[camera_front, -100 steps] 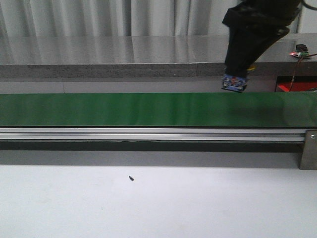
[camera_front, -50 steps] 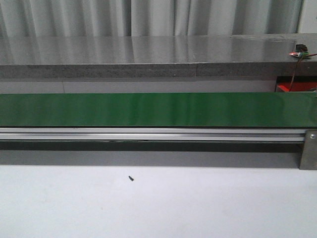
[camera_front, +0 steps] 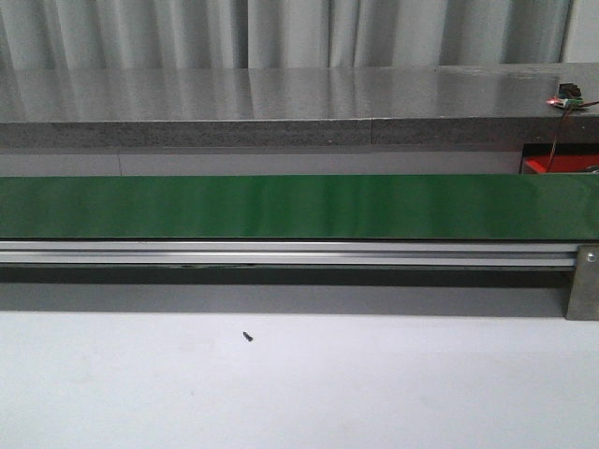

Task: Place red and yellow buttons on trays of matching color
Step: 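Carry the yellow button into the yellow tray and open the right gripper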

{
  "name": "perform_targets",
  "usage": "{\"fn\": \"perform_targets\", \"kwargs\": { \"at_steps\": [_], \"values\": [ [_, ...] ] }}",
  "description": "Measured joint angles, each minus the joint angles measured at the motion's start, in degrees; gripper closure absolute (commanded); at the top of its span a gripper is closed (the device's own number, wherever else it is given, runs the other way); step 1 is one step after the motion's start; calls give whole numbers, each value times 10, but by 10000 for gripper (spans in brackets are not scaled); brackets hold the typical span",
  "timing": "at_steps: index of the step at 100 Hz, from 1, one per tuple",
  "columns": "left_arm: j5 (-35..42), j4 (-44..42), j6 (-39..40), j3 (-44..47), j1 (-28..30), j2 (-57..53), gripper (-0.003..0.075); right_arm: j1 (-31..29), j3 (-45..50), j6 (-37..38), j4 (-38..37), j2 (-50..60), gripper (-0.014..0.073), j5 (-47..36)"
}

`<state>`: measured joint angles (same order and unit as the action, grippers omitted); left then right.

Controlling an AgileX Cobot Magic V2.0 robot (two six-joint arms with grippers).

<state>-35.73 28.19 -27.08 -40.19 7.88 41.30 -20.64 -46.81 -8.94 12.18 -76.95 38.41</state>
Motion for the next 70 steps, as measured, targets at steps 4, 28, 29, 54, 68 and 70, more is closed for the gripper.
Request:
{"fn": "perform_targets", "kwargs": {
  "at_steps": [4, 28, 29, 54, 68, 70],
  "values": [
    [0, 0, 0, 0, 0, 0, 740, 0, 10, 0, 0, 0, 538, -7],
    [1, 0, 0, 0, 0, 0, 740, 0, 48, 1, -10, -12, 538, -42],
    [1, 0, 0, 0, 0, 0, 740, 0, 48, 1, -12, -12, 538, -42],
    [3, 0, 0, 0, 0, 0, 740, 0, 50, 3, -15, -55, 531, -60],
    [3, 0, 0, 0, 0, 0, 740, 0, 50, 14, -15, -66, 333, -60],
    [3, 0, 0, 0, 0, 0, 740, 0, 50, 14, -15, -66, 284, -60]
  ]
}}
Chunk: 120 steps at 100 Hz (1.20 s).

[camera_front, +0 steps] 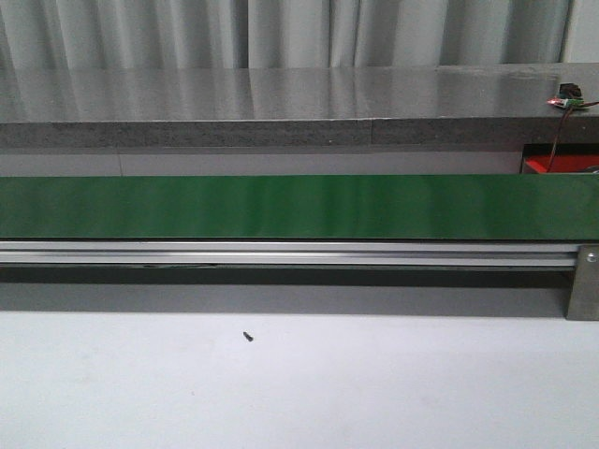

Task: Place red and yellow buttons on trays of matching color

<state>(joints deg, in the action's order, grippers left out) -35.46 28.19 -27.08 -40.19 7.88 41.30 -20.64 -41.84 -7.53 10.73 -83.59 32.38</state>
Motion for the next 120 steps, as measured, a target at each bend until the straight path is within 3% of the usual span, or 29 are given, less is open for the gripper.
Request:
{"fn": "perform_targets", "kwargs": {
  "at_steps": [12, 25, 61, 76, 90, 120],
  "values": [
    [0, 0, 0, 0, 0, 0, 740, 0, 0, 1, 0, 0, 66, 0],
    [0, 0, -1, 0, 0, 0, 740, 0, 0, 5, 0, 0, 73, 0],
    [0, 0, -1, 0, 0, 0, 740, 0, 0, 15, 0, 88, 279, 6],
    [0, 1, -1, 0, 0, 0, 740, 17, 0, 17, 0, 143, 474, 6],
    [0, 1, -1, 0, 0, 0, 740, 39, 2, 17, -1, 178, 718, 6],
    [0, 1, -1, 0, 0, 0, 740, 93, 3, 17, -2, 198, 716, -5]
  ]
}}
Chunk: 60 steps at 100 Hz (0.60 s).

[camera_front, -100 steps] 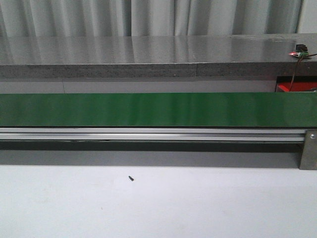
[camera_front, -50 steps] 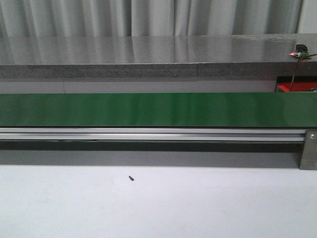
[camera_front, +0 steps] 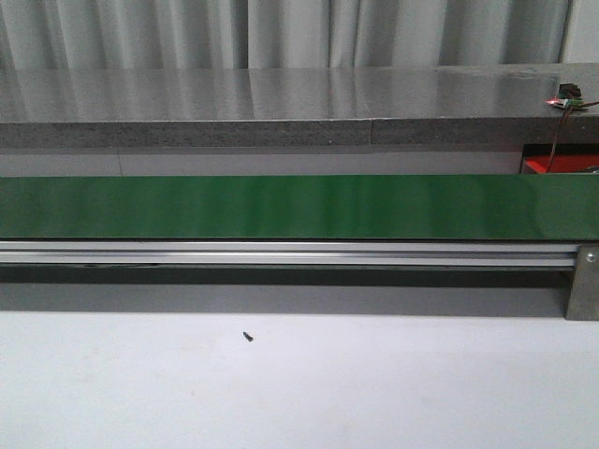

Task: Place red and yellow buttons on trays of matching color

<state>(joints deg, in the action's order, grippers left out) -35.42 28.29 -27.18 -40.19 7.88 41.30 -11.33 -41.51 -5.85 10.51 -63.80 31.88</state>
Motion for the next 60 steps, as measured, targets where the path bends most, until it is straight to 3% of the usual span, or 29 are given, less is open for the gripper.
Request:
{"fn": "perform_targets", "kwargs": {
  "at_steps": [33, 60],
  "values": [
    [0, 0, 0, 0, 0, 0, 740, 53, 4, 0, 0, 82, 716, -68],
    [0, 0, 0, 0, 0, 0, 740, 67, 68, -1, 0, 176, 716, -105]
  ]
}}
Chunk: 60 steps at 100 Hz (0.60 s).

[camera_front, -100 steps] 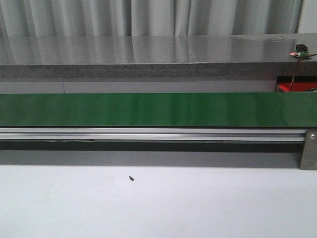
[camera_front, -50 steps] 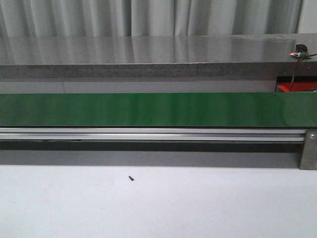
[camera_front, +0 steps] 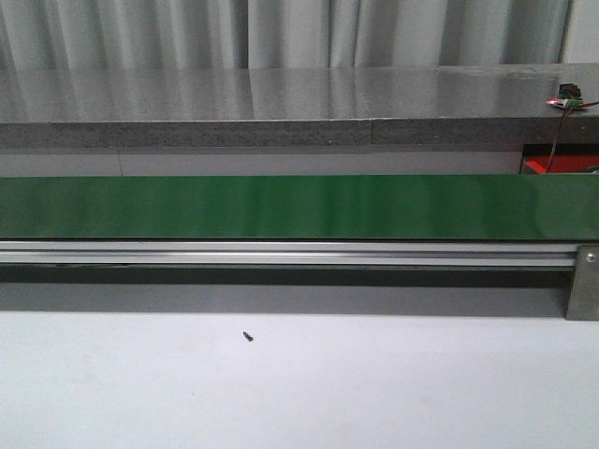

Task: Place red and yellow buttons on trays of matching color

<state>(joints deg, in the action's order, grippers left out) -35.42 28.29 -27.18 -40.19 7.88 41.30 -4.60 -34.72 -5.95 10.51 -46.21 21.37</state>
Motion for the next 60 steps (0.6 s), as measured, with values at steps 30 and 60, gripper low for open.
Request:
{"fn": "perform_targets", "kwargs": {
  "at_steps": [30, 60],
  "values": [
    [0, 0, 0, 0, 0, 0, 740, 0, 67, 0, 0, 145, 716, 2],
    [0, 0, 0, 0, 0, 0, 740, 0, 99, -2, -9, 274, 716, 11]
  ]
}}
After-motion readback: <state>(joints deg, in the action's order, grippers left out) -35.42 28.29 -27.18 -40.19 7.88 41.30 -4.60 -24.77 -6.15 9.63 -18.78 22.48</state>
